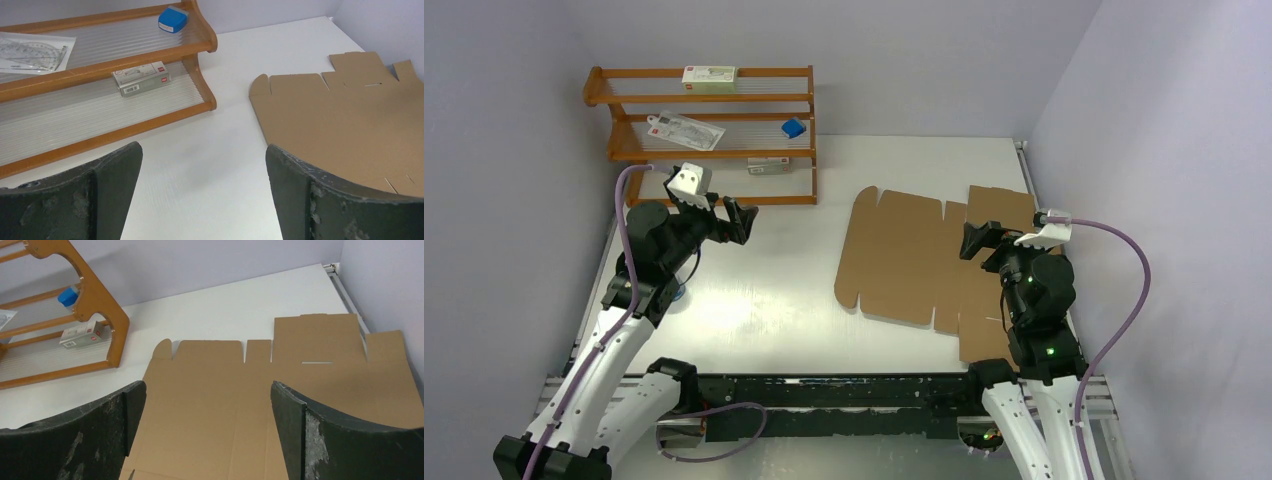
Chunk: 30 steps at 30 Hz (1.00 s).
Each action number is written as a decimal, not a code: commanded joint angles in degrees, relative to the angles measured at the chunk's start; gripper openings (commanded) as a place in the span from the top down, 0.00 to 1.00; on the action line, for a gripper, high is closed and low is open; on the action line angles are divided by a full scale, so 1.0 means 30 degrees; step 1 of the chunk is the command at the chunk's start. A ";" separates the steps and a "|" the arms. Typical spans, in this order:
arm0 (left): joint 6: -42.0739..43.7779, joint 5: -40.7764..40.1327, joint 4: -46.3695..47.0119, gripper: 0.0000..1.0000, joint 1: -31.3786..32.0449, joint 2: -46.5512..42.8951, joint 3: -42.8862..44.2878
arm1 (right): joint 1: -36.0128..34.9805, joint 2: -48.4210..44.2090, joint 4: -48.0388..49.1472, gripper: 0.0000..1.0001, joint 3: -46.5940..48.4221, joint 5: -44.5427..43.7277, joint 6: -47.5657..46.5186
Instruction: Fold the paper box
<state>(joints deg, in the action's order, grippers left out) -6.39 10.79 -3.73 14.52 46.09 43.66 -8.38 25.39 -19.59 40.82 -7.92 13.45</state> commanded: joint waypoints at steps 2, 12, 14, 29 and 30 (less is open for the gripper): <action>0.0109 0.0711 0.0309 0.02 -0.0007 -0.0212 0.0213 | -0.0135 -0.0241 0.0317 0.00 0.0004 -0.0173 0.0021; 0.0055 0.1204 0.0392 0.02 -0.0007 -0.0037 0.0242 | -0.0130 -0.0080 0.0492 0.00 -0.0168 0.0062 0.0259; 0.0009 0.1591 0.0472 0.02 -0.0007 0.0106 0.0242 | -0.0113 0.0061 0.0500 0.00 -0.0208 0.0228 0.0434; -0.4090 0.4531 0.1506 0.02 0.1954 0.5944 0.1220 | -0.0124 0.4810 0.2043 0.00 -0.1395 0.4457 0.3418; -0.4015 0.4005 0.1316 0.02 0.2446 0.6381 0.1360 | -0.0134 0.5190 0.2063 0.00 -0.1427 0.4432 0.3447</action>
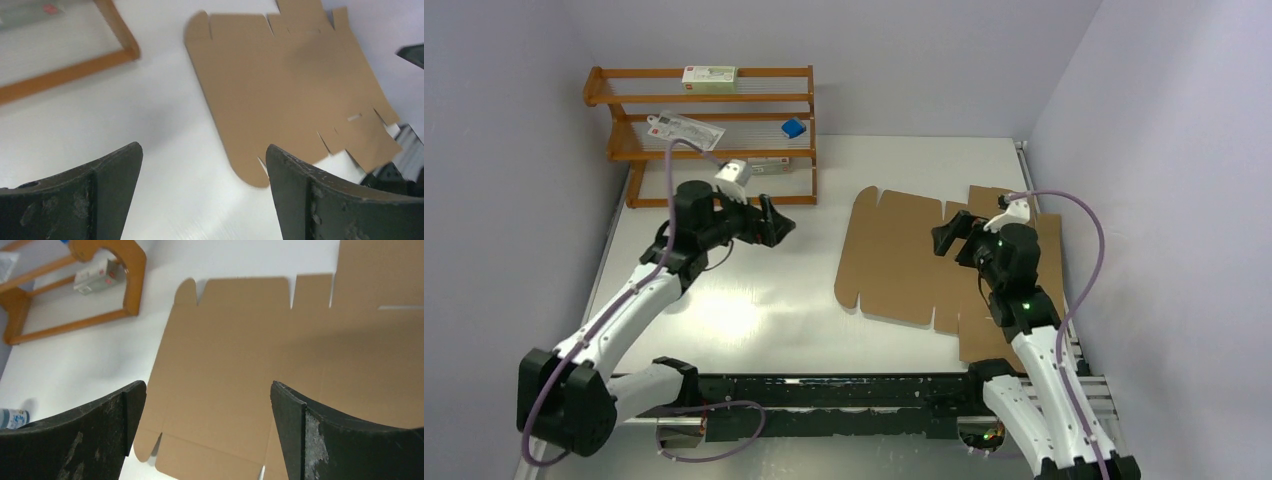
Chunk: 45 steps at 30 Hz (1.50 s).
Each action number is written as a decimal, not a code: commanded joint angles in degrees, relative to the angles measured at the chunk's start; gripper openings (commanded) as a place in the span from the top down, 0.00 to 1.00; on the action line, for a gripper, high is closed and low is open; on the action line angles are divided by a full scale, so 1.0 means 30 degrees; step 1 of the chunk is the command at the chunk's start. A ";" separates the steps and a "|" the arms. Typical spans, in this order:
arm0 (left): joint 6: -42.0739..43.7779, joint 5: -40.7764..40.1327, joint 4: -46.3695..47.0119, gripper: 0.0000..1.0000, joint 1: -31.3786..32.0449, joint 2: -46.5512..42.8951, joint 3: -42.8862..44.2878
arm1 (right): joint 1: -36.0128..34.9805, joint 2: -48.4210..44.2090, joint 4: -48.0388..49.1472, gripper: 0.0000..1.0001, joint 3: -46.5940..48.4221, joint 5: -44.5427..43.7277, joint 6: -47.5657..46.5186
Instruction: Fold the paper box
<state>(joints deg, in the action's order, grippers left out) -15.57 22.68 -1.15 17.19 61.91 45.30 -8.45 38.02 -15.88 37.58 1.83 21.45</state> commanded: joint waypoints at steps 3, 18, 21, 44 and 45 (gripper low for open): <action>-0.1132 -0.0772 0.0412 0.02 0.2758 0.2345 0.1156 | -0.0113 0.2141 0.0783 0.00 -0.0358 0.0716 0.0869; -0.3280 -0.3244 0.2116 0.02 0.6575 0.9144 0.2866 | -0.0098 0.6887 0.1549 0.00 -0.0513 0.0668 0.0396; -0.4951 -0.2169 0.4531 0.09 0.6461 0.9775 0.1704 | -0.0113 0.7106 0.2453 0.00 -0.1010 0.0926 0.0588; -1.1208 0.3999 1.3143 0.46 0.4231 1.5785 -0.1137 | -0.0128 0.8693 0.4608 0.00 -0.1501 0.3038 0.0628; -1.1126 0.4001 1.3048 0.46 0.4216 1.5923 -0.1039 | -0.0132 0.8733 0.4658 0.00 -0.1485 0.3099 0.0626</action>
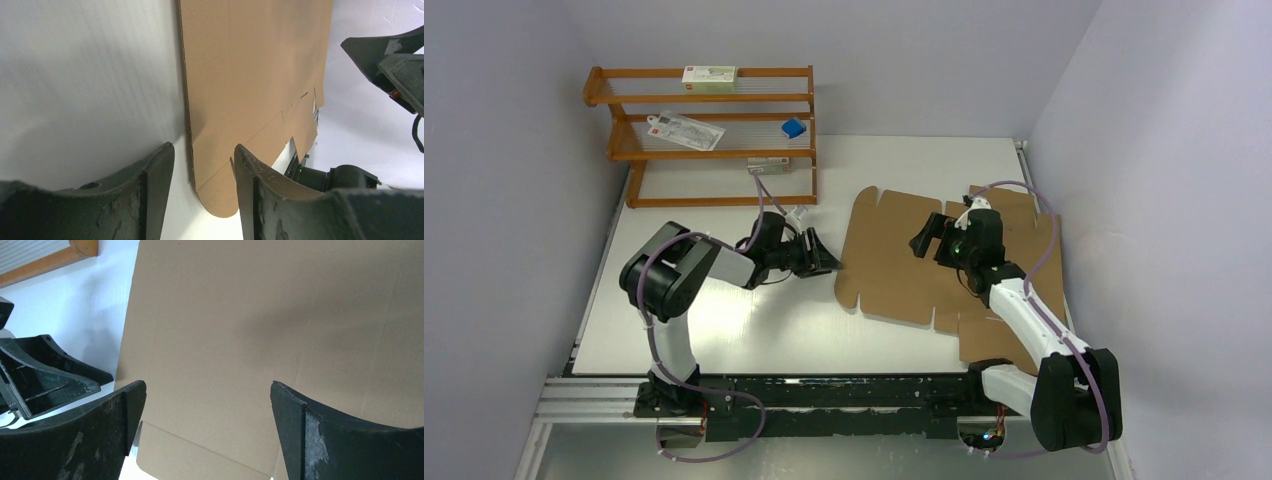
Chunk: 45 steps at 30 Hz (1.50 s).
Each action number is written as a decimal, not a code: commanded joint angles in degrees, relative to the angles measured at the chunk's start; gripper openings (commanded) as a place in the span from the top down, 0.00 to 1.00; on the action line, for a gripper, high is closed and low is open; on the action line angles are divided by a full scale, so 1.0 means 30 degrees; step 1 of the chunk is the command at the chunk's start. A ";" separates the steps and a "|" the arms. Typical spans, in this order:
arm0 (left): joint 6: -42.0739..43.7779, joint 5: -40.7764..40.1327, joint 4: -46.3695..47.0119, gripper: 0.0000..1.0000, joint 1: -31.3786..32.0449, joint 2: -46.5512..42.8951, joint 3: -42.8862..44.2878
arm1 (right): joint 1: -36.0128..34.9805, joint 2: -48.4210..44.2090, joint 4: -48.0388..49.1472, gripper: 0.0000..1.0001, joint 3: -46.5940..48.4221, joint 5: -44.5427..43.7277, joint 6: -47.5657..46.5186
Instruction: Fold the paper box
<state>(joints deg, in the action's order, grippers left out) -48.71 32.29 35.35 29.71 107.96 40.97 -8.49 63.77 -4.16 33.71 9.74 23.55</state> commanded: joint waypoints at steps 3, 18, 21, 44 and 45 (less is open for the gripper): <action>0.0243 0.0981 0.0568 0.46 0.0084 0.1021 0.0803 | -0.0124 0.0168 0.0867 0.00 -0.0236 0.0544 -0.0181; 0.0019 0.1270 0.0968 0.52 0.0466 0.3026 0.1309 | -0.0120 -0.0320 0.1273 0.00 -0.0562 0.0885 -0.0364; -0.0200 0.1315 0.1364 0.56 0.0447 0.3314 0.1252 | -0.0120 -0.0417 0.1295 0.00 -0.0655 0.0885 -0.0398; 0.0208 -0.1922 -0.0401 0.95 -0.1510 -0.5990 -0.4624 | -0.0131 -0.0624 0.0513 0.00 0.0089 -0.0820 0.0059; 0.0357 -0.2115 -0.0906 0.95 -0.1498 -0.6713 -0.4768 | -0.0132 -0.0542 0.0491 0.00 0.0113 -0.0994 0.0148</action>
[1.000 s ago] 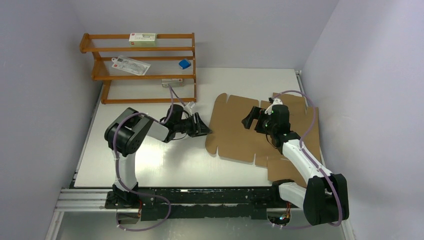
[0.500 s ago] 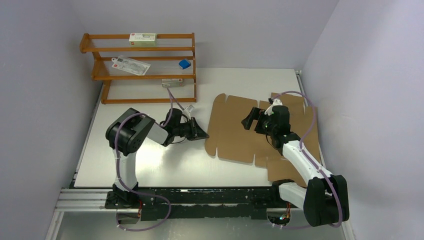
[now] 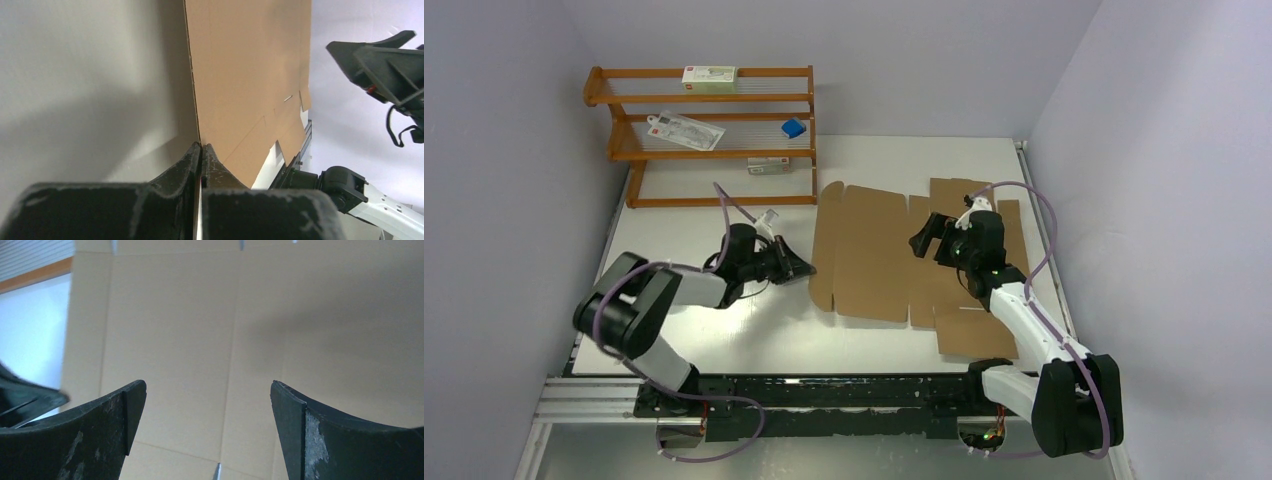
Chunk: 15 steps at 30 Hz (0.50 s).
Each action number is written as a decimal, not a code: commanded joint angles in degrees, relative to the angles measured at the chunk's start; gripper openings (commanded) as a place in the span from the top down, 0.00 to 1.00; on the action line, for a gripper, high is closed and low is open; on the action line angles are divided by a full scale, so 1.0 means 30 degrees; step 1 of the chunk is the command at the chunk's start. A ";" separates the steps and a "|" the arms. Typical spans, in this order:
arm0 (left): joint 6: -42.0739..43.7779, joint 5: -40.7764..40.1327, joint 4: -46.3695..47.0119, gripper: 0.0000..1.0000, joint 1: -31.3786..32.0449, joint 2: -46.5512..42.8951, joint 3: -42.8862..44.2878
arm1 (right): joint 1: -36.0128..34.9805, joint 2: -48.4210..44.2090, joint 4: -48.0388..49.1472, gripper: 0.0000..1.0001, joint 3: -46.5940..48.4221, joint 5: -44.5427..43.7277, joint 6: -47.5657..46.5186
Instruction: Fold the paper box
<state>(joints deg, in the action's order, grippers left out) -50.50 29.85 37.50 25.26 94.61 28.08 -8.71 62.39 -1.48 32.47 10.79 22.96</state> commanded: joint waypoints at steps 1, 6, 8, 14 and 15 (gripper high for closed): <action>0.1108 -0.1481 -0.2112 0.95 0.0011 -0.2908 -0.0619 | -0.0076 -0.0022 -0.0415 0.00 0.0539 -0.1406 0.0429; 0.1239 -0.2545 -0.4274 0.95 0.0303 -0.6507 -0.1373 | -0.0070 0.0371 -0.0400 0.00 0.0404 -0.2188 0.1340; 0.0953 -0.3174 -0.4894 0.95 0.0562 -0.7878 -0.1822 | -0.0080 0.0686 -0.0587 0.00 0.0420 -0.2766 0.1666; -0.0408 -0.4177 -0.6082 0.94 0.1311 -1.1112 -0.3631 | -0.0064 0.2145 -0.1103 0.00 0.1487 -0.4525 0.1827; -0.0656 -0.4309 -0.6288 0.94 0.1521 -1.1639 -0.3937 | -0.0068 0.2388 -0.1161 0.00 0.1666 -0.4660 0.1910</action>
<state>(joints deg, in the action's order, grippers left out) -49.84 20.29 22.37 28.18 64.36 19.33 -8.71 67.55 -3.99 34.09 1.54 27.33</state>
